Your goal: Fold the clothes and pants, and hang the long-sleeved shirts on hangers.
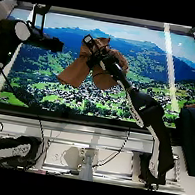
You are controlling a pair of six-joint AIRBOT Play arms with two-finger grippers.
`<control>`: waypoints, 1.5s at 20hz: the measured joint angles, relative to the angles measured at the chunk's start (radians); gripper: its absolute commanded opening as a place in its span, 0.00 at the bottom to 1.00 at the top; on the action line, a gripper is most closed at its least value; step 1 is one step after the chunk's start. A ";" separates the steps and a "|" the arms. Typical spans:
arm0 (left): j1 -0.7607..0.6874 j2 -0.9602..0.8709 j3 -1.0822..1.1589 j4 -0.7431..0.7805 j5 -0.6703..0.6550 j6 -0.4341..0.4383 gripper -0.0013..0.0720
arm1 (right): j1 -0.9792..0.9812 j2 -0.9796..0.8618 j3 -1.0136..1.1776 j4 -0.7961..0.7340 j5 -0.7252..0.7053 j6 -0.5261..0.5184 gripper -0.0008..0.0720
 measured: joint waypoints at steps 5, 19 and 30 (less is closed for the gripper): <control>-0.019 -0.043 0.000 -0.063 0.032 0.000 0.70 | -0.020 0.135 0.000 0.000 0.202 0.000 0.06; -0.247 -0.138 0.000 -0.121 0.316 0.000 0.70 | -0.144 0.572 -0.546 0.052 0.638 0.179 0.06; -0.407 -0.365 0.059 -0.149 0.503 -0.006 0.71 | -0.122 0.762 -0.823 0.148 0.526 0.225 0.06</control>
